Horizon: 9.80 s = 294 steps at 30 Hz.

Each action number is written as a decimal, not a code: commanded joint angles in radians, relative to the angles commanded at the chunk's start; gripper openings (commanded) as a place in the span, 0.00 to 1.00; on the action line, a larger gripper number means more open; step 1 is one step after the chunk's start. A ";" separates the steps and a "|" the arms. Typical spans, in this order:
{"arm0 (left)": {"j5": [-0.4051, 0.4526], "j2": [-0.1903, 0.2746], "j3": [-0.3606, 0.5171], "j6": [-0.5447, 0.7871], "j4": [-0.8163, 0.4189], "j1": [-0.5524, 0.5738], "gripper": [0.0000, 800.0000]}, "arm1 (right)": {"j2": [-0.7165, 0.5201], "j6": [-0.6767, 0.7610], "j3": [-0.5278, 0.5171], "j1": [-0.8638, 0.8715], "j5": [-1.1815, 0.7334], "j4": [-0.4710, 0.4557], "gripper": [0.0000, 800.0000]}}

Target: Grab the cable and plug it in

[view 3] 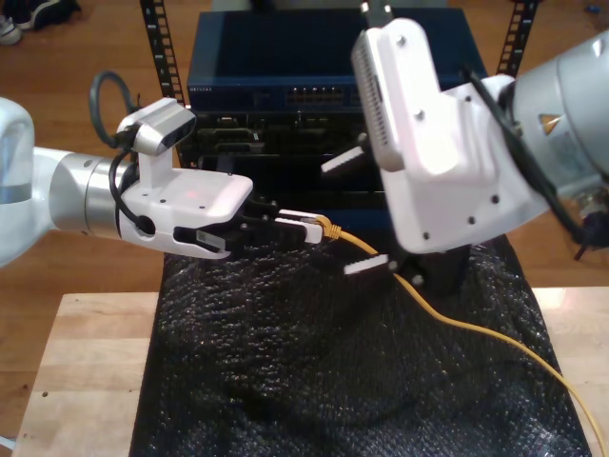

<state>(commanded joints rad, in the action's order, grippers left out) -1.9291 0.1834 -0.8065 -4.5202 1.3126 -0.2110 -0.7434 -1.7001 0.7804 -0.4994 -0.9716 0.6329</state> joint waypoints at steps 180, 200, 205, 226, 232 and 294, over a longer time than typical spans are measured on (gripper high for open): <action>-0.436 -0.183 -0.003 -0.195 0.152 -0.040 0.01 | -0.141 -0.132 -0.144 -0.170 0.338 0.025 0.23; -0.436 -0.184 -0.003 -0.195 0.152 -0.038 0.01 | -0.141 -0.132 -0.144 -0.170 0.338 0.026 0.21; -0.437 -0.183 -0.003 -0.195 0.152 -0.038 0.01 | -0.140 -0.132 -0.144 -0.170 0.338 0.026 0.21; -0.437 -0.186 0.000 -0.203 0.152 -0.037 0.02 | -0.138 -0.132 -0.152 -0.170 0.338 0.035 0.05; -0.439 -0.195 -0.003 -0.206 0.152 -0.037 0.27 | -0.140 -0.132 -0.152 -0.170 0.338 0.040 0.02; -0.035 -0.046 -0.213 0.009 -0.318 -0.192 1.00 | 0.064 0.008 -0.087 0.512 -0.140 0.107 0.00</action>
<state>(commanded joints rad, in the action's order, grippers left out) -1.9644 0.1373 -1.0198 -4.5110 0.9950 -0.4028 -0.6790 -1.6924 0.6930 0.0130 -1.1113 0.7403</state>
